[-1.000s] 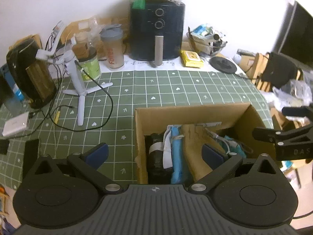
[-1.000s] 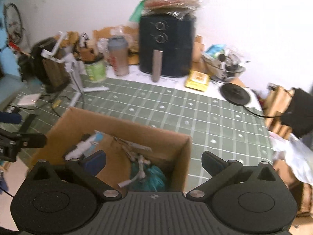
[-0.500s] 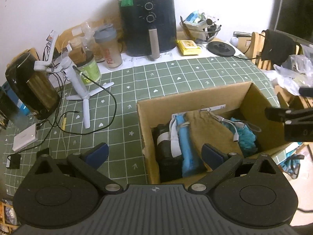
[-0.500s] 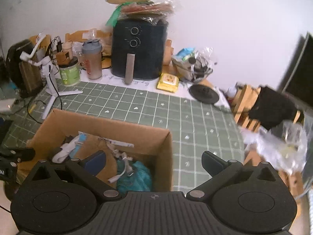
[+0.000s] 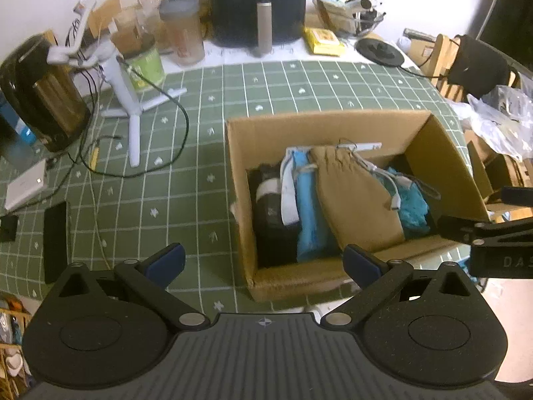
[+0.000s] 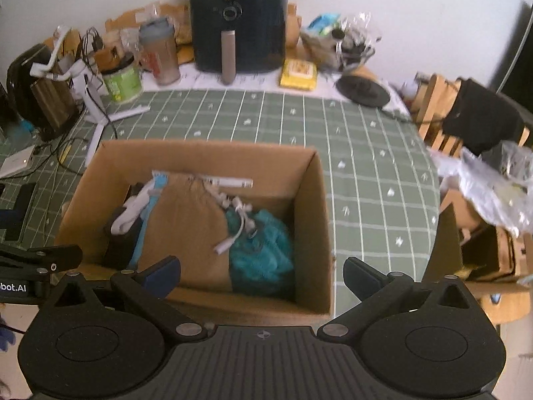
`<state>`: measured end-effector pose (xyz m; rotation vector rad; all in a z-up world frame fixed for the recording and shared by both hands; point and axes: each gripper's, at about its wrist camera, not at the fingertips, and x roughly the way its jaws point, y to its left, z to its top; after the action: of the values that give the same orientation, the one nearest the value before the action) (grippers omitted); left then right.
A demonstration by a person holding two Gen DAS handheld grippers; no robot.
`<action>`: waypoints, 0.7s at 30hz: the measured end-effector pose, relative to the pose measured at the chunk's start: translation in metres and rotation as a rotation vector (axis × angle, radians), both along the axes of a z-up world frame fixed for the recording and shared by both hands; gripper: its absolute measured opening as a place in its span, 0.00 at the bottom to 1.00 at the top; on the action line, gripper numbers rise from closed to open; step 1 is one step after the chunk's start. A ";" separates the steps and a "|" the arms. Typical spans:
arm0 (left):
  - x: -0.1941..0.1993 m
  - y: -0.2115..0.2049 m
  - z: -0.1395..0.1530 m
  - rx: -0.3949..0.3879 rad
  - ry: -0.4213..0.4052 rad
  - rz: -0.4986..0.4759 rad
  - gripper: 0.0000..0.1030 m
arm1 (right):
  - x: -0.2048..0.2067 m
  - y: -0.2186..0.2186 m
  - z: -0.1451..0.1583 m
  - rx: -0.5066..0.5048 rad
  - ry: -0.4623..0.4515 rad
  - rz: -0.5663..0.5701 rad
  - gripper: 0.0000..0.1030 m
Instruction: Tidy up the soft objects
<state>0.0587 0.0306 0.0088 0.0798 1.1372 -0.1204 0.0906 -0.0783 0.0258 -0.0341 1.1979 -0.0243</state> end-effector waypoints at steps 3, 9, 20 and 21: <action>-0.002 0.000 -0.003 -0.019 0.033 0.007 1.00 | -0.003 0.001 -0.005 0.002 0.035 -0.002 1.00; -0.007 -0.001 -0.010 -0.038 0.082 0.012 1.00 | -0.007 0.002 -0.012 0.002 0.094 0.004 1.00; -0.011 -0.006 -0.016 -0.021 0.124 0.003 1.00 | -0.012 -0.001 -0.024 -0.031 0.187 0.005 1.00; -0.011 -0.006 -0.016 -0.021 0.128 0.004 1.00 | -0.012 -0.001 -0.025 -0.030 0.195 0.004 1.00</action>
<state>0.0479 0.0248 -0.0072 0.0520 1.2633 -0.1356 0.0788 -0.0797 0.0006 -0.0660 1.3921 -0.0362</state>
